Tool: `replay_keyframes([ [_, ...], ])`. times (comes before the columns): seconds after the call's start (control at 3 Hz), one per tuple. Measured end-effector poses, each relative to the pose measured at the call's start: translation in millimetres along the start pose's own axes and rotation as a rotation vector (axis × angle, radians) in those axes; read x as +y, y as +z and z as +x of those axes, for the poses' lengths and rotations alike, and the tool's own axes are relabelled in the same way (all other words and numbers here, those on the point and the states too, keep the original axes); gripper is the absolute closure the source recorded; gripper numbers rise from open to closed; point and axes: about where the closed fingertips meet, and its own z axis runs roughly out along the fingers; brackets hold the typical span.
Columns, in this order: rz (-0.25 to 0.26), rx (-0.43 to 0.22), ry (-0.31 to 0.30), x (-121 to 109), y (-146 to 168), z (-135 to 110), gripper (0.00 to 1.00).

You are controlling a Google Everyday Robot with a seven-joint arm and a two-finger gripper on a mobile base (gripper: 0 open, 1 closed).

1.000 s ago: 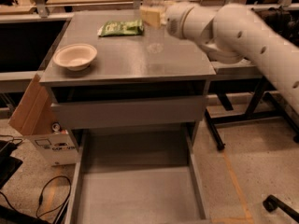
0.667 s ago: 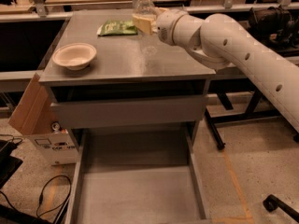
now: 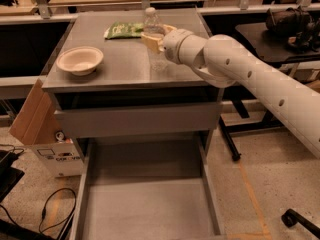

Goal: Pick water bottle from middle drawer and place on counter

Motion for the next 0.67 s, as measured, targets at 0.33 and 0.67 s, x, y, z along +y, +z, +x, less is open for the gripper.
replay_keyframes([
  [0.33, 0.001, 0.004, 0.004, -0.9, -0.2, -1.1, 1.0],
  [0.67, 0.001, 0.004, 0.004, -1.3, -0.5, -5.0, 1.0],
])
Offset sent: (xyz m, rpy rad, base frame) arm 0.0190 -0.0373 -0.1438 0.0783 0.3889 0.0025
